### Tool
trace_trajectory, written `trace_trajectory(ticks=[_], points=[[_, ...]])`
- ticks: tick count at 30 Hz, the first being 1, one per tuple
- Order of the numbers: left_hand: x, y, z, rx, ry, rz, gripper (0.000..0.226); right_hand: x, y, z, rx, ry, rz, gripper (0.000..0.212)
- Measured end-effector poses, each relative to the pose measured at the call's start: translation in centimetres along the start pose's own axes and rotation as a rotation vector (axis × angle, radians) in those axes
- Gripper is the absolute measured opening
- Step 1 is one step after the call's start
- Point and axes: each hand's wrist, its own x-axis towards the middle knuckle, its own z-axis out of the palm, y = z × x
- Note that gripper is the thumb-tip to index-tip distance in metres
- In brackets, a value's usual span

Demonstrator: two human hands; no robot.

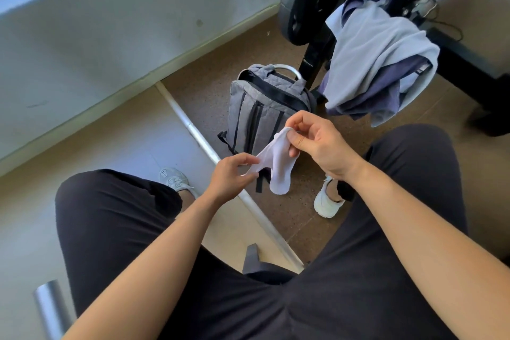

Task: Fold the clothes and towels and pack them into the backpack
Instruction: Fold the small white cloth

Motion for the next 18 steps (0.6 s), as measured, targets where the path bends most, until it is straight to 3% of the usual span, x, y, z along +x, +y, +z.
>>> trace_trajectory(ticks=[5,10,14,18], points=[[0.4,-0.2,1.6,0.186,-0.015,0.136,0.039,-0.2,-0.4,-0.4,0.24,-0.009,0.025,0.011],[0.7,-0.4,2.3,0.238,0.03,0.13,0.013,-0.5,-0.6,-1.2,0.412,0.005,0.065,0.006],[0.9,-1.5,1.0,0.274,0.004,0.028,0.008,0.1,0.8,-2.9,0.306,0.255,0.075,0.004],[0.8,-2.5,-1.4,0.236,0.013,0.036,0.005,0.9,2.9,-4.3,-0.024,0.444,0.153,0.011]])
